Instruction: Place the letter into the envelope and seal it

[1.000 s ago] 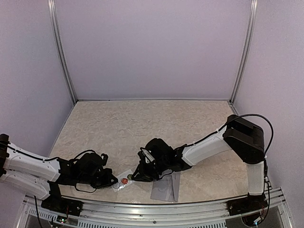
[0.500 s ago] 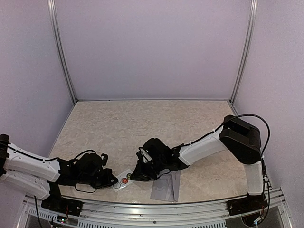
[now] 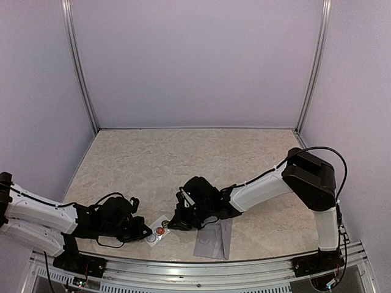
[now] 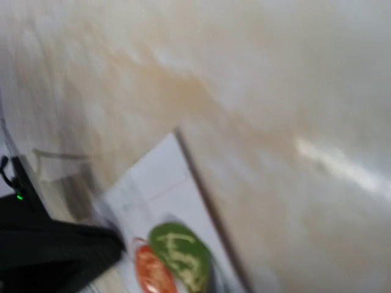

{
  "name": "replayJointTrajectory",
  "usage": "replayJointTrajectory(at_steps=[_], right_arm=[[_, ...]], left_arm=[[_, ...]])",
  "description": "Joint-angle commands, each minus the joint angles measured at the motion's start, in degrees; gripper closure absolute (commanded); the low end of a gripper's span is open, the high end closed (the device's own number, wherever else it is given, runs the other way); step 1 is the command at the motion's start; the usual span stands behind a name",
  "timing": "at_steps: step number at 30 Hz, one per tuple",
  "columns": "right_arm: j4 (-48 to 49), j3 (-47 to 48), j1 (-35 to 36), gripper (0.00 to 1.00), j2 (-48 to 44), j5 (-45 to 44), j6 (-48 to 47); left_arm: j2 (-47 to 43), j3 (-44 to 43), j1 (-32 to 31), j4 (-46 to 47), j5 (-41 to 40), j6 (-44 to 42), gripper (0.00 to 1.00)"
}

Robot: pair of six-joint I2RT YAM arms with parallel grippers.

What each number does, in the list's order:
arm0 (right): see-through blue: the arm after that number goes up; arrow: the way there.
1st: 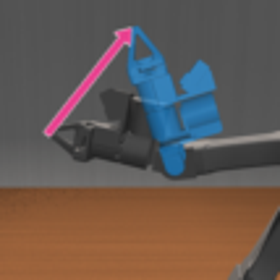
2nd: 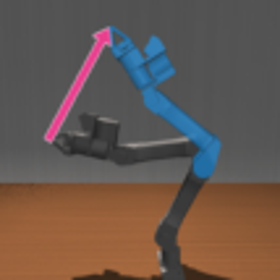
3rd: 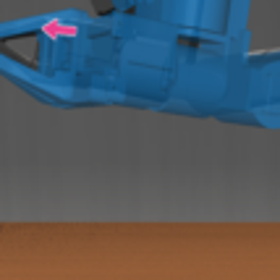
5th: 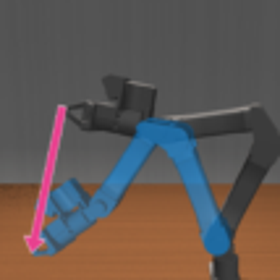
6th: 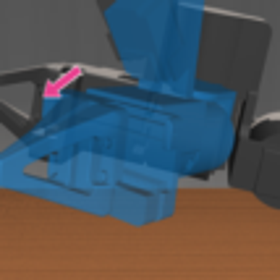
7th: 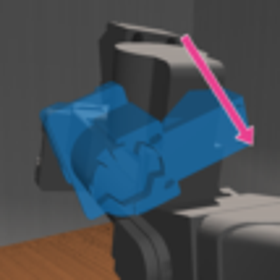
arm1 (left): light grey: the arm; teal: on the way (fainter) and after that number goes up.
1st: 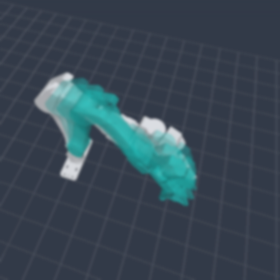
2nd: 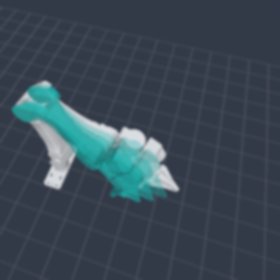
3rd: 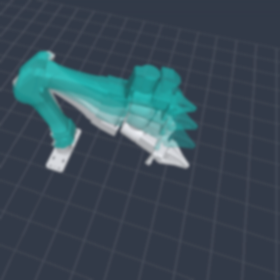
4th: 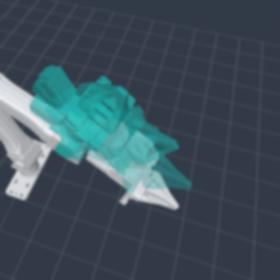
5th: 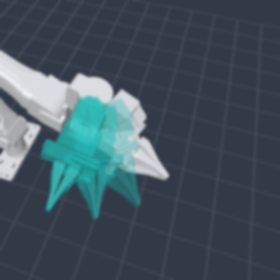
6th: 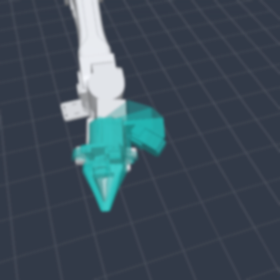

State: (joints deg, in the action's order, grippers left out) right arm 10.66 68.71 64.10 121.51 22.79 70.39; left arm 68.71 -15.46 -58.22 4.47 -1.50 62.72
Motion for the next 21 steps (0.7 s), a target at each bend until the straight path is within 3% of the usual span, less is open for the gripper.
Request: replayJointTrajectory(at_steps=[1,15,21], right_arm=[[9.08,-0.72,-0.70,1.00,0.70,-1.89,-0.67],[15.55,0.97,-0.93,1.00,-0.70,-2.91,-4.62],[4.44,0.97,-1.11,1.00,-2.88,-7.22,-4.94]], left_arm=[[1.73,1.09,-0.41,-2.91,0.35,-0.66,1.00],[3.90,0.79,-0.41,-2.48,0.96,-0.32,1.00],[3.90,0.61,-0.41,-2.75,0.62,0.10,1.00]])
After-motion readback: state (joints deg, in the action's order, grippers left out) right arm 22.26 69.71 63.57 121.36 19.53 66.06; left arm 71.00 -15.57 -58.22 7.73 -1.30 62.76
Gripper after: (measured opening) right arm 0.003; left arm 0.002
